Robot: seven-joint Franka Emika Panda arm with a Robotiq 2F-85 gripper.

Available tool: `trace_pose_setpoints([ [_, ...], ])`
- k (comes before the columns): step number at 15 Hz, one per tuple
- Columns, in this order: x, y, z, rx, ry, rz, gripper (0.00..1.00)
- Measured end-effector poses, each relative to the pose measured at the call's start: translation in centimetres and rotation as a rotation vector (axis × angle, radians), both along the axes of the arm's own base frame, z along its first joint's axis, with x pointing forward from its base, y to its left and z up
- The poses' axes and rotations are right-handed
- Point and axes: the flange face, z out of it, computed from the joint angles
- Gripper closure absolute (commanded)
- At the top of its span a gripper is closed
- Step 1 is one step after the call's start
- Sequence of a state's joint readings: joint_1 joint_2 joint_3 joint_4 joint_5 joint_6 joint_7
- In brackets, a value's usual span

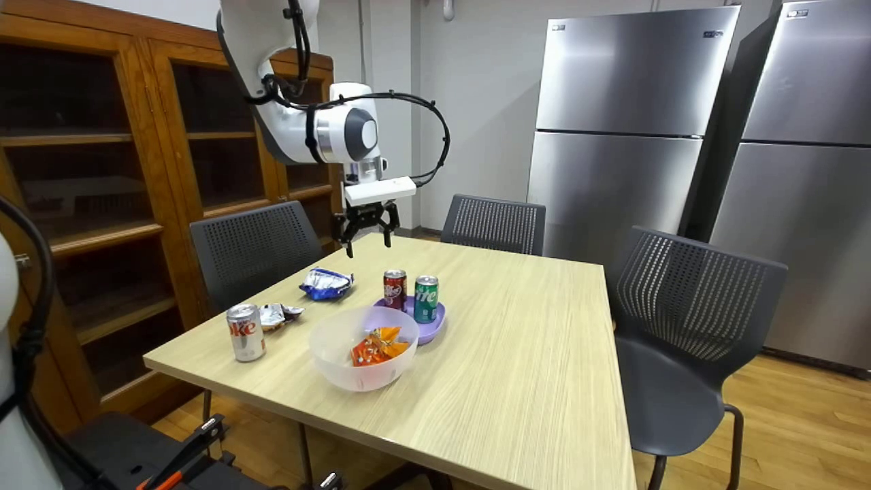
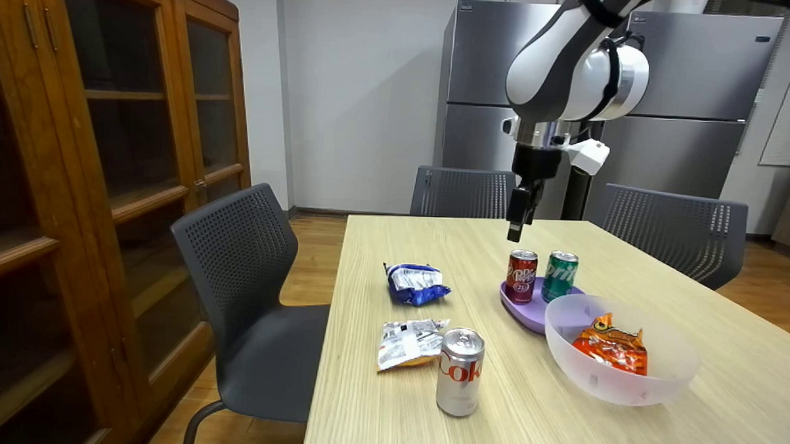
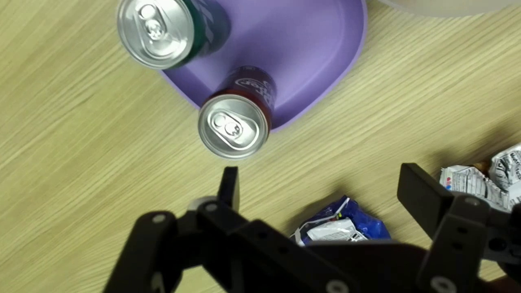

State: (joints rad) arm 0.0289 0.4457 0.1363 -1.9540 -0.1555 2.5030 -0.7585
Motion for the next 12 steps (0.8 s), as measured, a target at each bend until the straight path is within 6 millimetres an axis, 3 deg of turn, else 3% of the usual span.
trace_pose_setpoints([
  [6, -0.5, 5.6, -1.0, -0.019, 0.003, 0.117, 0.0],
  [12, 1.0, 9.6, -3.0, -0.011, -0.002, 0.222, 0.0],
])
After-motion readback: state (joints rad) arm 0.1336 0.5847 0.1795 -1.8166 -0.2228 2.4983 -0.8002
